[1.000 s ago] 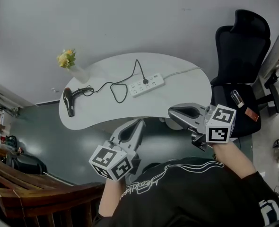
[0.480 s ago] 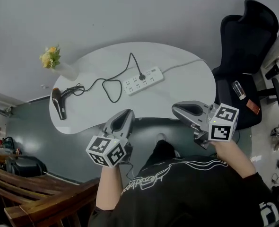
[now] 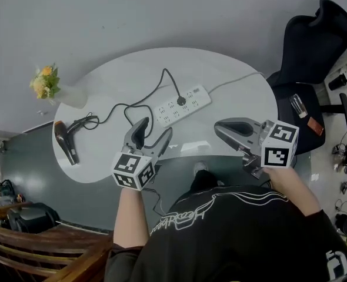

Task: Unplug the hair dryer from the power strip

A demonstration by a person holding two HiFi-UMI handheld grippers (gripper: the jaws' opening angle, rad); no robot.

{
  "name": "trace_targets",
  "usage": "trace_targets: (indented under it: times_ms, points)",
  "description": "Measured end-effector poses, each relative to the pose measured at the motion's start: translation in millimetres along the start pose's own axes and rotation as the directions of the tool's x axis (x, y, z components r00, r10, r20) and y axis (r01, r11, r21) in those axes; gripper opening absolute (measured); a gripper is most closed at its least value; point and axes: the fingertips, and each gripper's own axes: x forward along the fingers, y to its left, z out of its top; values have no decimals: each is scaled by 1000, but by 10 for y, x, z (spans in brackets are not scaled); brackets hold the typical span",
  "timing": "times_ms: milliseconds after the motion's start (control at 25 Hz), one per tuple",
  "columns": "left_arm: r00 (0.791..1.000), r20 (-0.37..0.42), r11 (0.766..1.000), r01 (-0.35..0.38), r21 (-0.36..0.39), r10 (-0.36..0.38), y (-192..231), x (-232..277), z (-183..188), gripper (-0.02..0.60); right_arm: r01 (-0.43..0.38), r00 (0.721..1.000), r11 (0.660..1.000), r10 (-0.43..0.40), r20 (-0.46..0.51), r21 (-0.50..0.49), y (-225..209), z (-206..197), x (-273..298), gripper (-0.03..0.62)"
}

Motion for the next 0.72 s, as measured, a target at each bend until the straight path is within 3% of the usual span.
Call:
trace_targets:
  times_ms: [240, 600, 720]
  points:
    - [987, -111, 991, 121, 61, -114, 290, 353, -247, 348, 35, 999, 999, -34, -25, 12, -197, 15, 322, -2]
    - [925, -334, 954, 248, 170, -181, 567, 761, -857, 374, 72, 997, 996, -71, -18, 60, -465, -19, 520, -2]
    - [909, -368, 944, 277, 181, -196, 603, 877, -950, 387, 88, 996, 993, -87, -15, 82, -569, -19, 554, -2]
